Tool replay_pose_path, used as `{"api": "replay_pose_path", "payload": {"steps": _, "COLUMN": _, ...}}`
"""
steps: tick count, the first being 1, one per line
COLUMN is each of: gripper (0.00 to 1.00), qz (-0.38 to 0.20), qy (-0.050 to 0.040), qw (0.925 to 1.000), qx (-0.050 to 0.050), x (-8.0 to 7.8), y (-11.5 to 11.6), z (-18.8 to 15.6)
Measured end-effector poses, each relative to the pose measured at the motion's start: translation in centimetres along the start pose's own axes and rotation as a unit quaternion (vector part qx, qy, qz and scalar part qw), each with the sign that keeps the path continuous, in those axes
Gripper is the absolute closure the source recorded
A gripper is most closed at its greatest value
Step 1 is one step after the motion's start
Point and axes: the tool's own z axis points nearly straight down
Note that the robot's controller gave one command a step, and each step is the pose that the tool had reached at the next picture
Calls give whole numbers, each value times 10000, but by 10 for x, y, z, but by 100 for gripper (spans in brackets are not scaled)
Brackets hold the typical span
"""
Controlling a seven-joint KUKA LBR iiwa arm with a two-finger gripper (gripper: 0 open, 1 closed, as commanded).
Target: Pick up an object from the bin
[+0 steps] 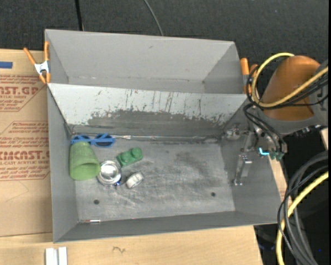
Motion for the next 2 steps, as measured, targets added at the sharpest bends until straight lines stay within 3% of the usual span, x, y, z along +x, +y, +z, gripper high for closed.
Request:
{"api": "replay_pose_path", "payload": {"steps": 1, "gripper": 0, "qz": -1026, "qy": -44, "qw": 9947, "qx": -4, "x": -22, "y": 71, "z": 5}}
{"api": "replay_pose_path", "payload": {"steps": 2, "gripper": 0, "qz": -1158, "qy": -83, "qw": 9932, "qx": -10, "x": -16, "y": 176, "z": -88}}
